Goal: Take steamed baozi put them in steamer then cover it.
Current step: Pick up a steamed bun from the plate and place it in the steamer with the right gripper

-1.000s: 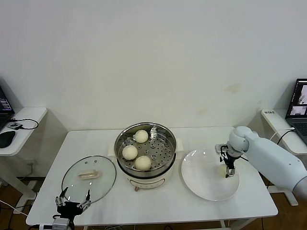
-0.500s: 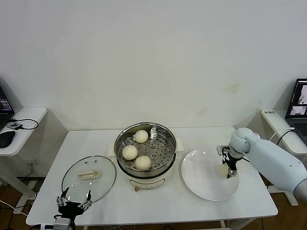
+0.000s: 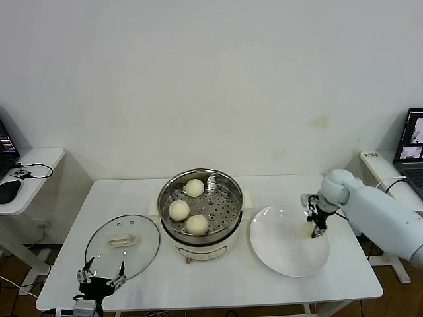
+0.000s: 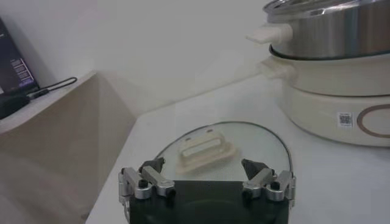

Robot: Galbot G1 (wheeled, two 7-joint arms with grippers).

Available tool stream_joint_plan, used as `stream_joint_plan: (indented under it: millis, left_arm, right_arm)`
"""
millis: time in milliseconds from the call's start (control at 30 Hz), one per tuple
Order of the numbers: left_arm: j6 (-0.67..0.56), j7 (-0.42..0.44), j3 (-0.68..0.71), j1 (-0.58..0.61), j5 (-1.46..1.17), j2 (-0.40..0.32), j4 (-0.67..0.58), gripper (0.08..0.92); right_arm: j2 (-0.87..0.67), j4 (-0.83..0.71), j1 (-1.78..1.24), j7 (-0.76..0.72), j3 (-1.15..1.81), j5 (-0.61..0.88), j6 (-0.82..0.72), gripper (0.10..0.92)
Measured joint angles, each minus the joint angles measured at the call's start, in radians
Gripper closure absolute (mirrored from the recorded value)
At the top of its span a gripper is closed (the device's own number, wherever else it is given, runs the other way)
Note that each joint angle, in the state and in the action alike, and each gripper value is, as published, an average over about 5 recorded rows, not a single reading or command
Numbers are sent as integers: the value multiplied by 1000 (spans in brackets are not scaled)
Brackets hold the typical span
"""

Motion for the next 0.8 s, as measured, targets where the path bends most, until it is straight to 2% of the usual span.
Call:
stream_joint_plan:
  millis: [367,800]
  left_arm:
    - [-4,-7,-11,-9,3,11,-26,177]
    - [-10,-18,-21,8,-6,7,-71,177]
  right_arm:
    - [55,60,322,-35,-171,259,-85,457]
    - [262,36,572,-47,-335,500,-186,457]
